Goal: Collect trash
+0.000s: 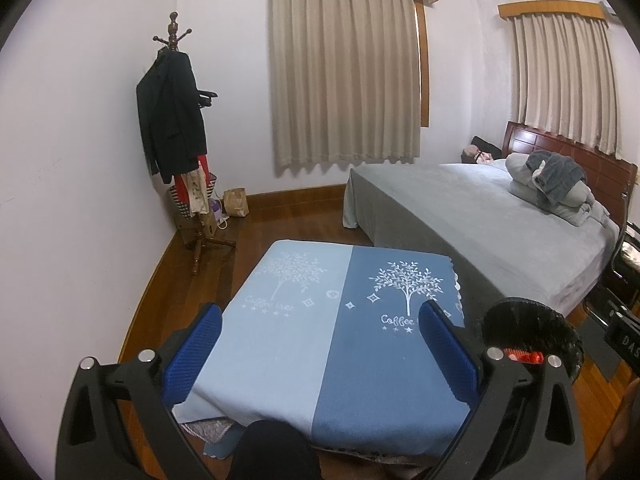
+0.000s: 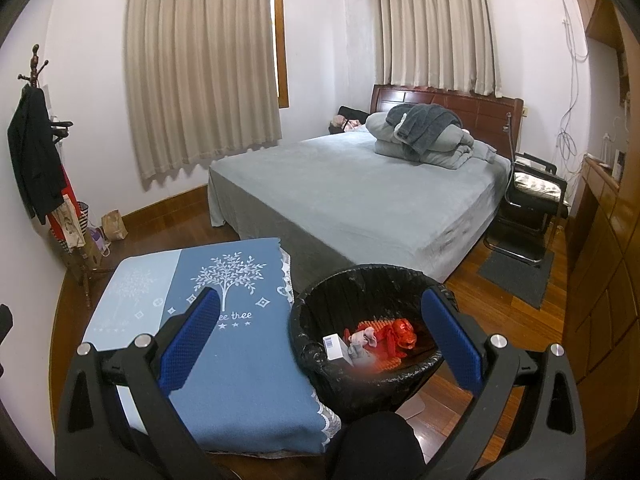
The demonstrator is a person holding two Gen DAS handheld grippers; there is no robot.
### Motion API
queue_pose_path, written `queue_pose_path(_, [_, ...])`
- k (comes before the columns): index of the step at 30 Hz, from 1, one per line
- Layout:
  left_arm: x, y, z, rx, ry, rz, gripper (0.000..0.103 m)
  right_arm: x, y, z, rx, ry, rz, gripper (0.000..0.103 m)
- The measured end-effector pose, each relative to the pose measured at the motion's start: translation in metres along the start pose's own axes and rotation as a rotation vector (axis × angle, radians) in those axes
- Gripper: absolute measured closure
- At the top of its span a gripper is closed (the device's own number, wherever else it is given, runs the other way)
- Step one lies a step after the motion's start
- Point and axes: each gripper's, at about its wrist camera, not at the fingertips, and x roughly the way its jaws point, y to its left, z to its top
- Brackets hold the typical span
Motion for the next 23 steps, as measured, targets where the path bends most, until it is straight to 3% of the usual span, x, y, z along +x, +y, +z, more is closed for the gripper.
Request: queue_pose_path(23, [0.0075, 0.0001, -0.0042, -0.005, 0.031, -0.011, 0.006, 0.0003, -0.0007, 0.0007, 0.0, 0.003, 0.001, 0.005])
